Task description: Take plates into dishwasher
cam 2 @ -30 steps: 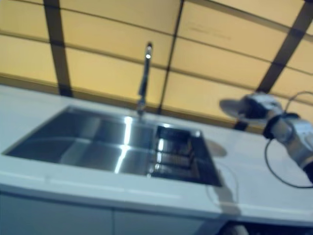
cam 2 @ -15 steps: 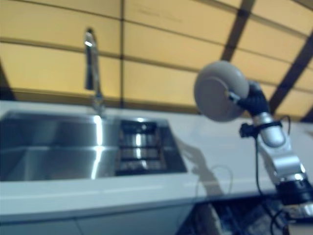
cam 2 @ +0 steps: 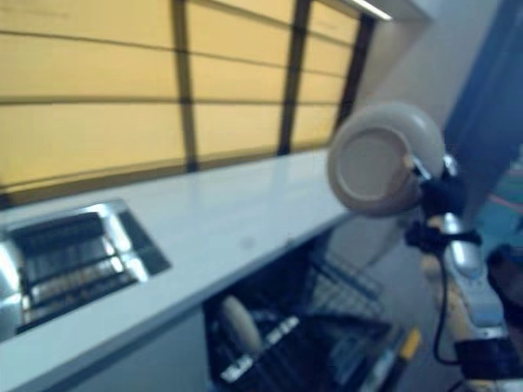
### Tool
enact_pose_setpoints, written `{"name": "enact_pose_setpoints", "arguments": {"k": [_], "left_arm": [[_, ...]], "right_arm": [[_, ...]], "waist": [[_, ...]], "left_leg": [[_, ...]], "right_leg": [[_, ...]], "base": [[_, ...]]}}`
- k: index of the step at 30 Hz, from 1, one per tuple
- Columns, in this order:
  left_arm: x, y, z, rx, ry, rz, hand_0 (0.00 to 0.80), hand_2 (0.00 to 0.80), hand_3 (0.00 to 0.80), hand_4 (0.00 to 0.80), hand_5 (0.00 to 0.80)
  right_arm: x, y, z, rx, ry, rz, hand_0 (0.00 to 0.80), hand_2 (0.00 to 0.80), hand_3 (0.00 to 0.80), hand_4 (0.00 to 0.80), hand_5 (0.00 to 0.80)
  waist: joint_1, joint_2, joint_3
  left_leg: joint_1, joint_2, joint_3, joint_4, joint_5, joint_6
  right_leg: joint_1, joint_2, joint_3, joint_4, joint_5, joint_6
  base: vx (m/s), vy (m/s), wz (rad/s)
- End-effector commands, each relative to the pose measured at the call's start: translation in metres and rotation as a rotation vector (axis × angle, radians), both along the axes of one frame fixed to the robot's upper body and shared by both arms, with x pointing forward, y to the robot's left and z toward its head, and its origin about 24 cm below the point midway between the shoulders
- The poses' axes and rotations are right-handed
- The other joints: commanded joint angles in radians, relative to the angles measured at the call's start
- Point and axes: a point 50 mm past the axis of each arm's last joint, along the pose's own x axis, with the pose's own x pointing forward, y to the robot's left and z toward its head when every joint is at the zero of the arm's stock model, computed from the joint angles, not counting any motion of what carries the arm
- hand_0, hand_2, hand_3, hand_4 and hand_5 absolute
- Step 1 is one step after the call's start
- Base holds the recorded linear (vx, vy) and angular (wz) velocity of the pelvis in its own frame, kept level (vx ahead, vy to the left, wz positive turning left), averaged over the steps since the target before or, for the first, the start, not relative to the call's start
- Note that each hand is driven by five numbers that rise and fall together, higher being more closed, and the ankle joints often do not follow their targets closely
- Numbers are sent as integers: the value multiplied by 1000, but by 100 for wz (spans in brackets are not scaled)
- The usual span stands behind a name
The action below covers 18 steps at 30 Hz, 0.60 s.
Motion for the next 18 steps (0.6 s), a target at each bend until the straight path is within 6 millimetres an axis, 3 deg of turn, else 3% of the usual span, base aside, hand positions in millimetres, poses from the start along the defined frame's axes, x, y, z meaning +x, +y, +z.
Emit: {"name": "enact_pose_setpoints", "arguments": {"k": [1,10,15,16,18], "left_arm": [[10,7,5,44,-22,-108,0,0,0,0,0],[12,-6,2,8,-45,-114,0,0,0,0,0],[17,-9,3,3,-58,-118,0,0,0,0,0],[22,-12,4,3,-64,-127,0,0,0,0,0],[23,-14,4,0,-70,-133,0,0,0,0,0]], "right_arm": [[-15,-3,28,34,-198,-33,800,800,800,800,800],[-29,-20,-2,-84,-97,-148,800,800,800,800,800],[-28,-23,-10,-139,-55,-190,800,800,800,800,800],[-27,-24,-16,-252,-20,-265,800,800,800,800,800],[-25,-24,-22,-316,11,-304,800,800,800,800,800]], "waist": [[10,-28,-13],[-76,13,2],[-93,28,13],[-100,35,23],[-105,40,27]], "left_leg": [[-60,-66,-26,16,-18,97],[-63,-31,10,6,11,57],[-75,-25,21,5,21,49],[-77,-26,27,3,23,47],[-80,-28,33,0,25,45]], "right_leg": [[9,-34,57,79,-53,17],[-30,-6,87,55,-44,-13],[-52,2,96,41,-30,-17],[-61,2,92,38,-26,-18],[-69,1,91,35,-21,-17]], "base": [[-58,-148,-11],[-76,-77,-5],[-93,-11,-11],[-98,14,-13],[-82,12,-2]]}}
